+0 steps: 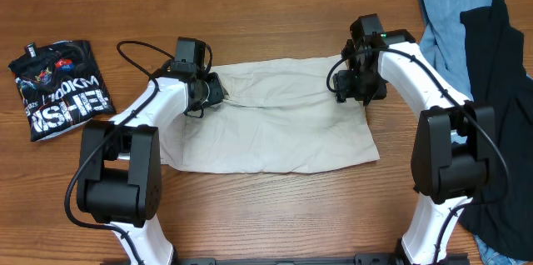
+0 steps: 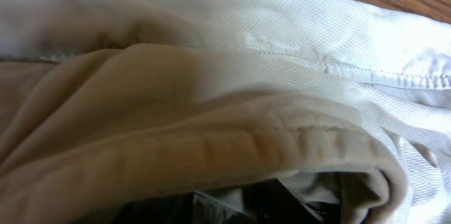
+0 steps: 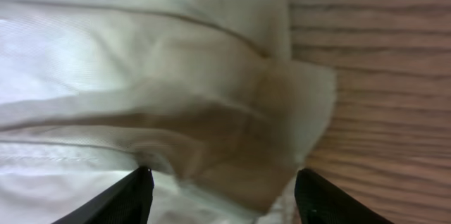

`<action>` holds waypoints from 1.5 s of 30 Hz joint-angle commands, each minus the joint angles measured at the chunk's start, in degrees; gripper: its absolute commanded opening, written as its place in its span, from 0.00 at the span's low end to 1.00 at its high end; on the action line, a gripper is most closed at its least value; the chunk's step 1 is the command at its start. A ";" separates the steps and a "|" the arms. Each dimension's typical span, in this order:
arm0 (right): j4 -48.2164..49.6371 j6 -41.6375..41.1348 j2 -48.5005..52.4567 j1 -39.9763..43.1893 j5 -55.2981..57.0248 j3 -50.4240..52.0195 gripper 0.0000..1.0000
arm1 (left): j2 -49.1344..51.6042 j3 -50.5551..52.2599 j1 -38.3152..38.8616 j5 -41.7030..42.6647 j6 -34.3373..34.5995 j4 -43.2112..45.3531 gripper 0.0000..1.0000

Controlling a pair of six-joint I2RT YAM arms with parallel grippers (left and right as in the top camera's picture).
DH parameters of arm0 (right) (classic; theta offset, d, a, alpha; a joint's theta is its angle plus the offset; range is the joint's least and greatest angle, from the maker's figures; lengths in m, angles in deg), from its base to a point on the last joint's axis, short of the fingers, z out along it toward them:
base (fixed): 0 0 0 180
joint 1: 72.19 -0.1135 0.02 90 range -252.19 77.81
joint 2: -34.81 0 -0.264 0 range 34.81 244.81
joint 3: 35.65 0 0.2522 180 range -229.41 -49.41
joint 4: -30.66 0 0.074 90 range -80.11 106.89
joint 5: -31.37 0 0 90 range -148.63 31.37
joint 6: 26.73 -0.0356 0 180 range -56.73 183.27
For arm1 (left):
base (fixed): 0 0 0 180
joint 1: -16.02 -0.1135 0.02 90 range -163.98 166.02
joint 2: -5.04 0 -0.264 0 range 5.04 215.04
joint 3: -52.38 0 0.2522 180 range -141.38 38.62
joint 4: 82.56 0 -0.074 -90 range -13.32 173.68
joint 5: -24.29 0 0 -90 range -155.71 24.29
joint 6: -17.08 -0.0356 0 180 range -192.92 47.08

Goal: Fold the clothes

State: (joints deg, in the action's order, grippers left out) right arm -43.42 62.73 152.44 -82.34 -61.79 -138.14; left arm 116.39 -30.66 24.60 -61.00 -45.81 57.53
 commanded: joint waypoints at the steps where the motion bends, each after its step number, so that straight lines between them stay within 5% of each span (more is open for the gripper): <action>1: 0.15 -2.58 -1.42 0.15 -3.37 0.26 0.68 | 1.38 0.04 -0.68 -1.70 1.20 -1.31 0.33; 21: 7.87 -5.62 -1.07 0.24 -13.90 0.28 0.77 | 1.38 0.04 -0.68 -1.75 1.18 -2.36 0.33; 26: 9.66 -6.99 0.04 0.26 -13.46 0.28 0.61 | 1.38 0.04 -0.68 -1.75 1.18 -2.47 0.33; 29: 13.92 -7.02 0.04 0.48 -12.41 0.22 0.43 | 1.38 0.04 -0.68 -1.75 1.18 -2.82 0.33; 32: 17.38 -7.48 0.04 1.25 -11.93 0.15 0.37 | 1.38 0.04 -0.68 -1.81 1.18 -3.28 0.33; 37: 18.91 -9.35 0.04 2.86 -7.34 0.17 0.10 | 1.38 0.04 -0.68 -2.43 0.70 -3.45 0.33; 45: 16.74 -10.10 0.15 4.55 -4.83 0.24 0.08 | 1.38 0.04 -0.68 -3.41 0.33 -4.02 0.33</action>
State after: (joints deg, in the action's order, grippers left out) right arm -26.17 53.16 152.46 -77.88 -68.11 -138.09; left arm 116.39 -31.14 24.53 -61.88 -45.83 54.92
